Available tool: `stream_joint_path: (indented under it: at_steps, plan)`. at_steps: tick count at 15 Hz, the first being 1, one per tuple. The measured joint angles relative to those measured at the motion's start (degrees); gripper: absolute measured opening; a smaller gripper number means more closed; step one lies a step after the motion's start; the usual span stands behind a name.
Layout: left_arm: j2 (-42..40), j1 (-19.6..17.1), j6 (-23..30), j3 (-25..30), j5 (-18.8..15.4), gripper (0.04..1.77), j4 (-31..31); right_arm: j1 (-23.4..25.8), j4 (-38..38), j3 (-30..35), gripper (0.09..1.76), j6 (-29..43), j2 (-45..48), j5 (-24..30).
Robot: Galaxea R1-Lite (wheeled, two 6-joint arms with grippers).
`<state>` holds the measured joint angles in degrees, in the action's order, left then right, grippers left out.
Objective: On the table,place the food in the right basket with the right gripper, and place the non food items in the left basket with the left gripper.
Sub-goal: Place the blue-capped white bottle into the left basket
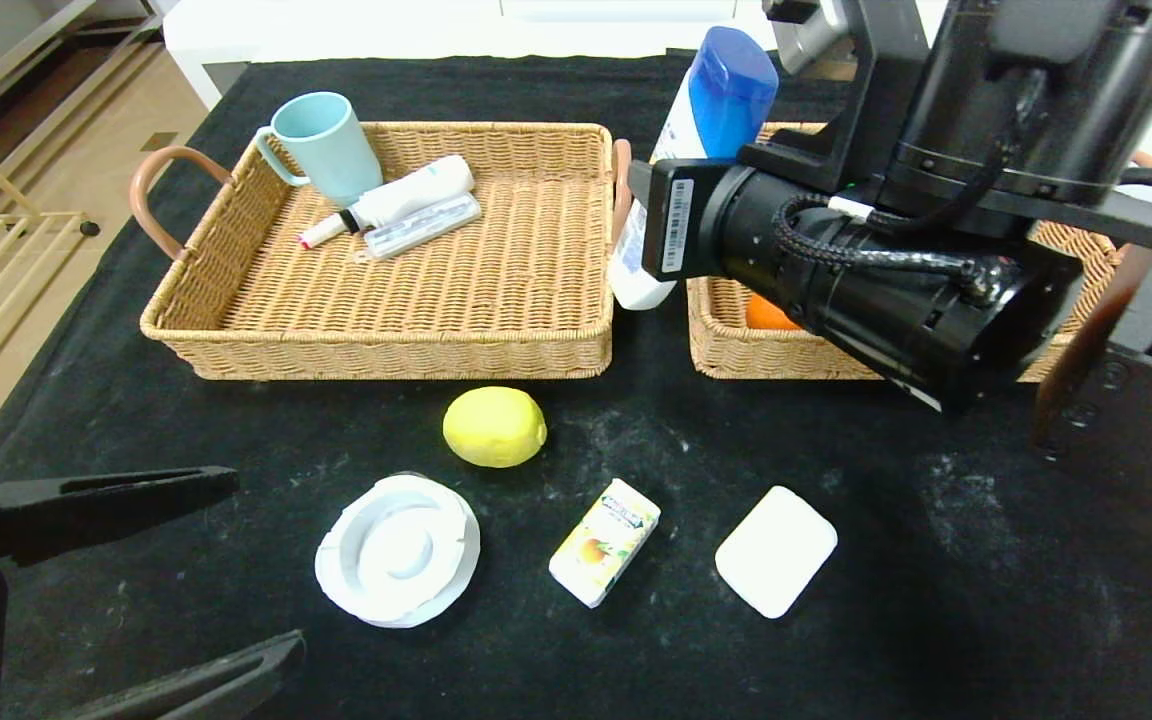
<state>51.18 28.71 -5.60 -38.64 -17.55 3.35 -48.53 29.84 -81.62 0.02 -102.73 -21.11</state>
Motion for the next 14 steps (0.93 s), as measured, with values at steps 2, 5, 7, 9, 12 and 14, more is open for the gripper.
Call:
stream_joint_path:
  at_steps: [2,5,7,9,12,14]
  plan:
    - [-0.05,0.01,-0.44,-0.05,0.00,1.72,-0.11,-0.34,-0.49,-4.18,0.66,0.05,-2.84,1.41]
    - [-0.11,0.04,-0.68,0.06,-0.02,1.72,-0.07,-0.44,-1.45,-9.58,0.66,-0.10,-6.89,2.43]
    - [-0.16,0.04,-0.74,0.06,-0.02,1.72,-0.07,-0.55,-1.43,-12.98,0.66,-0.35,-9.68,2.51]
    - [-0.24,0.04,-0.77,0.11,-0.02,1.72,0.02,-0.37,-1.10,-15.59,0.66,-0.43,-12.13,2.49]
    - [-0.35,0.04,-0.79,0.06,-0.02,1.72,0.04,0.02,-0.24,-18.93,0.66,-0.43,-14.91,2.49]
    - [-0.35,0.04,-0.74,0.04,-0.02,1.72,-0.02,0.07,-0.29,-20.97,0.66,-0.43,-16.57,2.49]
